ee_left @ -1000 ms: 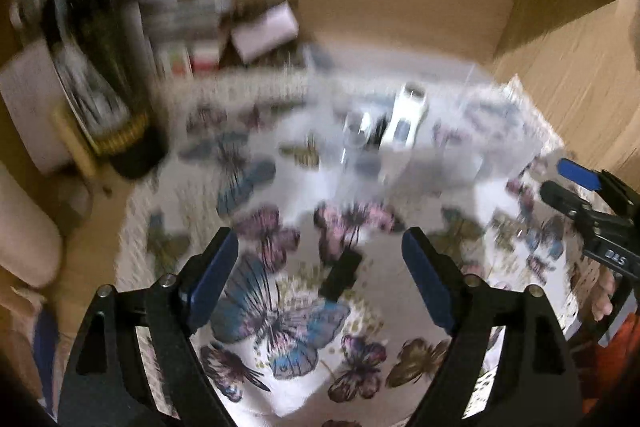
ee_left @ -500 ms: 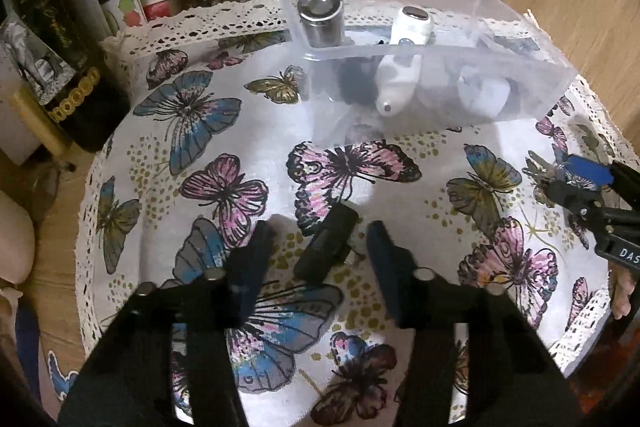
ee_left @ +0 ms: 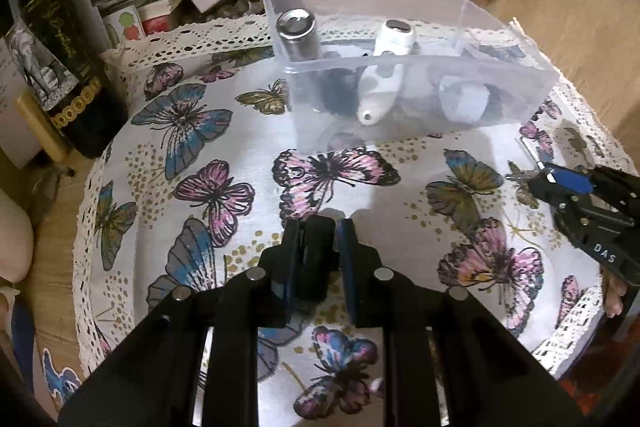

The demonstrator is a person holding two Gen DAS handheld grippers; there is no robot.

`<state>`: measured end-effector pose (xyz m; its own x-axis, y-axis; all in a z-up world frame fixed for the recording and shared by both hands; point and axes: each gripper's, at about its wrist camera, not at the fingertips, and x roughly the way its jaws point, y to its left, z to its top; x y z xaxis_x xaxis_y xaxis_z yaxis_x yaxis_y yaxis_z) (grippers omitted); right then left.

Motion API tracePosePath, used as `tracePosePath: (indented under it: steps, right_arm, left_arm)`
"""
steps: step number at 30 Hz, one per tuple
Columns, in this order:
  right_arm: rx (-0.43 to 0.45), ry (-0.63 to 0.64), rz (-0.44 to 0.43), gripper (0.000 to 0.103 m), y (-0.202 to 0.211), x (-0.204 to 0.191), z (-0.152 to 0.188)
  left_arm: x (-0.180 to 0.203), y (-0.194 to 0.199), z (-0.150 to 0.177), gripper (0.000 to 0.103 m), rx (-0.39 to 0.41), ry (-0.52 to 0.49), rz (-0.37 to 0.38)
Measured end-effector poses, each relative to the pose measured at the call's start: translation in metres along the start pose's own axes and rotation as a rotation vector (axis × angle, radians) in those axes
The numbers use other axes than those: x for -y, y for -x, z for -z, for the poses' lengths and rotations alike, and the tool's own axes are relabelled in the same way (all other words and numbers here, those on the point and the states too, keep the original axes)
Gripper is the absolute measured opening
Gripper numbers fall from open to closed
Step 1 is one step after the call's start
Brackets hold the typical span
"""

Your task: Organize rigid objects

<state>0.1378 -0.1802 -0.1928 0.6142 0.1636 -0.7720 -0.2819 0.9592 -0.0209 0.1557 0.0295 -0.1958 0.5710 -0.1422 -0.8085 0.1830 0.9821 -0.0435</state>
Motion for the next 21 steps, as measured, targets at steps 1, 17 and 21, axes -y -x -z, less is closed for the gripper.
tracePosePath:
  steps: [1, 17, 21]
  right_arm:
    - [0.001, -0.003, -0.007, 0.024, 0.0, 0.0, 0.0]
    - [0.085, -0.046, -0.011, 0.02, 0.027, 0.002, -0.006]
    - [0.135, -0.048, -0.013, 0.02, 0.04, 0.004, -0.014]
  left_arm:
    - [0.0, 0.002, 0.0, 0.019, 0.006, 0.006, 0.003]
    - [0.019, 0.043, -0.023, 0.019, 0.123, 0.006, 0.088]
    - [0.026, 0.054, -0.035, 0.019, 0.164, -0.002, 0.107]
